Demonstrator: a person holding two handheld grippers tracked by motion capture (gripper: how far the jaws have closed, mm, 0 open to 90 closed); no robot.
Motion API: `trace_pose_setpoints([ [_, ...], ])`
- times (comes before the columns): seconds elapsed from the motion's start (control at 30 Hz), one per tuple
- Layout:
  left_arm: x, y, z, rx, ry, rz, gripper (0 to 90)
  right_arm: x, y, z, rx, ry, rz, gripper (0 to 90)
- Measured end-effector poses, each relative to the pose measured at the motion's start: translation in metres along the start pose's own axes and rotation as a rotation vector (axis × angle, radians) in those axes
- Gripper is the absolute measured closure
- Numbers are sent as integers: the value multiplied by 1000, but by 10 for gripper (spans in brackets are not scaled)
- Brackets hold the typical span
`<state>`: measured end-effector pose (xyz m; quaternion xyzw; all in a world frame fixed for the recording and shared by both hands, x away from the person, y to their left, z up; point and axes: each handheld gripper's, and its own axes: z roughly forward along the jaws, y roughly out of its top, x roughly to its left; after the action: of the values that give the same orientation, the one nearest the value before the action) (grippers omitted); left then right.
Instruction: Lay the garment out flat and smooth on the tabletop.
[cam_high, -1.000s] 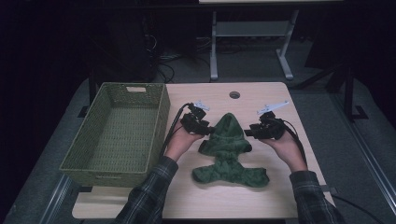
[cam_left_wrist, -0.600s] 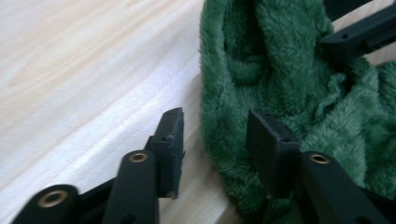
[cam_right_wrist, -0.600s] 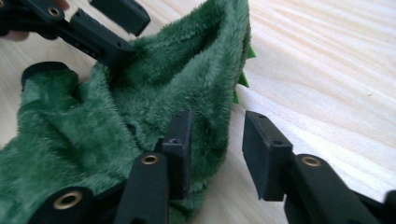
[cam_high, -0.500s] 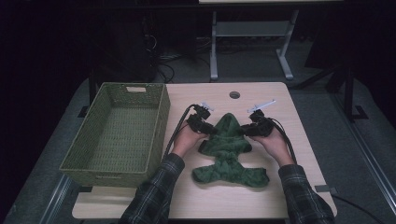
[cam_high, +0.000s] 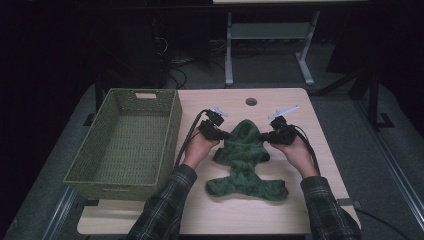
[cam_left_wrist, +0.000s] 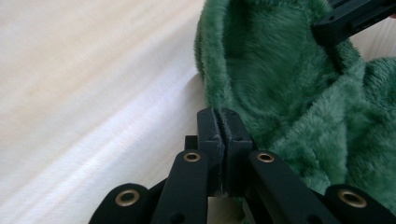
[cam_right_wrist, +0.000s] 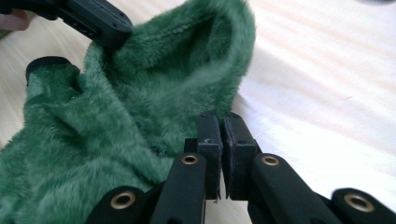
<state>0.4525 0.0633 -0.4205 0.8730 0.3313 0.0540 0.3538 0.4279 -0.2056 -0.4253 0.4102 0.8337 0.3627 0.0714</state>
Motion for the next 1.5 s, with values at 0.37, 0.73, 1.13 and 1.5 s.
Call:
trace_pose_setpoints([
  [0.37,15,-18,7,-26,27,-66,891,-18,-11,-10,18,-46,39,871],
  [0.73,13,-26,28,23,75,-8,883,-25,-27,17,92,-65,52,870],
  [1.13,4,-12,-6,-26,70,20,644,-21,-13,-19,-3,-83,40,674],
  [1.5,-28,-23,-48,-32,21,70,474,6,-13,-39,-12,-28,-4,656],
])
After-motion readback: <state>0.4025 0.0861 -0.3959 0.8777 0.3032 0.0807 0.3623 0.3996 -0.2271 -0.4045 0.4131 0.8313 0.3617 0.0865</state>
